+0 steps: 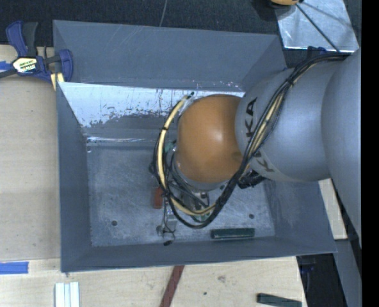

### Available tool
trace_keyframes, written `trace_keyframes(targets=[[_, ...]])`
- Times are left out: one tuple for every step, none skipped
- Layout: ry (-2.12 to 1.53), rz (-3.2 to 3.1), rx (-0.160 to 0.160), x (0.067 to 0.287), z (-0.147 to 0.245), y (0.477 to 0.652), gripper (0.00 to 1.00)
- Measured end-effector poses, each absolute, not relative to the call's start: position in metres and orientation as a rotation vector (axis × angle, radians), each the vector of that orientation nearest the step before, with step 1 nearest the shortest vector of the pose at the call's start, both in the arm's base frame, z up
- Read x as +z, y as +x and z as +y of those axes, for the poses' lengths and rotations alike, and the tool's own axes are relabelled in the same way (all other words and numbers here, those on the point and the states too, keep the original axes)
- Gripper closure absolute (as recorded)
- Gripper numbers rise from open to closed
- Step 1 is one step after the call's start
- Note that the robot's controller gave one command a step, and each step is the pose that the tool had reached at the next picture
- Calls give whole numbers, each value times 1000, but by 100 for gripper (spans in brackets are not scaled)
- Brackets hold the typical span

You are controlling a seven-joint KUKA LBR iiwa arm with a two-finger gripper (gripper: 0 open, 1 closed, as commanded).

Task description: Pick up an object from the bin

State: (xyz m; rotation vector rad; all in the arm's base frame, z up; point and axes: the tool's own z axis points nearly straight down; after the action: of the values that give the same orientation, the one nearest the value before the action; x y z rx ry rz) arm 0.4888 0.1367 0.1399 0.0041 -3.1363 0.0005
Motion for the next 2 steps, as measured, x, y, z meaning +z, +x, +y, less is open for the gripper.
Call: trace_keyframes(targets=[[0,-3144,-1,143,136,491,0],[88,-3146,-3,119,116,540,0]])
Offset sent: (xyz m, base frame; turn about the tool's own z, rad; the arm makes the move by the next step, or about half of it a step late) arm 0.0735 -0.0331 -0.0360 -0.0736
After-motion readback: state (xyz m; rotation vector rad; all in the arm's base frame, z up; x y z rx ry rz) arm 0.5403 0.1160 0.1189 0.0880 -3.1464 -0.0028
